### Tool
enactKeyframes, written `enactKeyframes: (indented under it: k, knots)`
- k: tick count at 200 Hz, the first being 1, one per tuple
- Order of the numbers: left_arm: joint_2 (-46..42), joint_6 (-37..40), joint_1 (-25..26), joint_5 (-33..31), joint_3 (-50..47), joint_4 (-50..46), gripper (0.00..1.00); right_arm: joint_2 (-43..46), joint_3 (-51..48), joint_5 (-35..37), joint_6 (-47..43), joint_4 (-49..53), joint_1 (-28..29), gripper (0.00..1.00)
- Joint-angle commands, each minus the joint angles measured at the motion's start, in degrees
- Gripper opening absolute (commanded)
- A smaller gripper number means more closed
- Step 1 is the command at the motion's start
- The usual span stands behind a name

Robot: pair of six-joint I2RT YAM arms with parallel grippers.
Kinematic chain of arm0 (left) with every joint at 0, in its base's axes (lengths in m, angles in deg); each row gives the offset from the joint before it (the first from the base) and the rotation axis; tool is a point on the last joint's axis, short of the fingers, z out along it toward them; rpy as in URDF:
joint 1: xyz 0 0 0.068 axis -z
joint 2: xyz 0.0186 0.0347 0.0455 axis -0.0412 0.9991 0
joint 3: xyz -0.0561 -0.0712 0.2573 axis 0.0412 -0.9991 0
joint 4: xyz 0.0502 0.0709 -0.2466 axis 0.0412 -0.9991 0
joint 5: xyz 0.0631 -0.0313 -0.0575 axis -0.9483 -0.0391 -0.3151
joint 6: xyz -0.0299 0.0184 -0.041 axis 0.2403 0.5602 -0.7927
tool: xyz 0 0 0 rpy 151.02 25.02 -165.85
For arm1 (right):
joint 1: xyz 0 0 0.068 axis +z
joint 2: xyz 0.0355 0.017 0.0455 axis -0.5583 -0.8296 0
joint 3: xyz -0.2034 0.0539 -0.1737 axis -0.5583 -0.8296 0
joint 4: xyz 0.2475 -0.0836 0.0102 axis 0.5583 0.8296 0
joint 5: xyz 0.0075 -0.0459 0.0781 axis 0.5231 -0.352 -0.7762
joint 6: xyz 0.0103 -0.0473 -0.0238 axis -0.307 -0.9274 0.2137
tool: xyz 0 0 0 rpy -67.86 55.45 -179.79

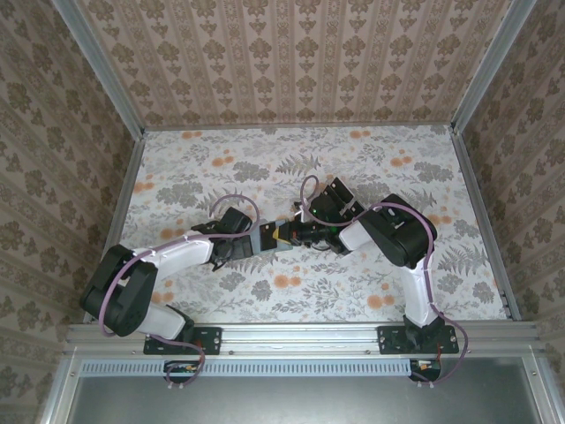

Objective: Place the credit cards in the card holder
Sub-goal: Insert the credit card into the card slot.

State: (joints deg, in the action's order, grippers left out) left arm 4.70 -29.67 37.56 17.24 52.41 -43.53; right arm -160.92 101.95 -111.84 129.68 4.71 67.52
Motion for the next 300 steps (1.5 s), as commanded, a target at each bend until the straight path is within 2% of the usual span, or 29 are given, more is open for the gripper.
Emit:
enactKeyframes:
  k: [1,95,117,147,168,195,212,264,300]
  knots:
    - [0.55,-0.28,-0.4,-1.66,-1.51,-2.04,1.0,-1.93,0.98,-2.28,-1.92,4.75,0.34,0.0]
    - [0.73,-0.21,-0.4,-1.55,-1.52,-1.68,1.0,-3.04,5.46,-2.91,-5.5,13.78,0.61,0.0]
    - [0.22,-0.32,-0.47,-1.37,-1.24,-1.89,1.0,-1.93,6.5,-2.66,-7.55,17.73,0.61,0.17]
    - [-0.92,-0.27,-0.99,-0.85,-0.1,-2.77,1.0,1.27,9.57,-0.98,-12.82,28.05,0.21,0.42]
    - [-2.16,-0.18,-1.99,-0.18,0.46,-2.82,1.0,3.69,12.14,1.17,-17.17,36.32,-0.09,0.51]
    - [-3.7,0.18,-3.93,0.73,1.3,-2.45,1.0,6.5,15.08,4.5,-21.8,45.13,-0.21,0.56]
    - [-4.17,0.64,-5.33,1.44,2.02,-2.21,1.0,7.87,16.23,6.31,-23.06,47.93,-0.18,0.56]
    - [-4.42,1.87,-8.37,2.33,2.14,-1.41,1.0,9.26,19.74,12.98,-26.68,56.39,0.67,0.43]
    - [-4.35,2.74,-8.61,2.89,1.75,-0.55,1.0,8.05,22.44,17.97,-28.85,61.15,1.53,0.15]
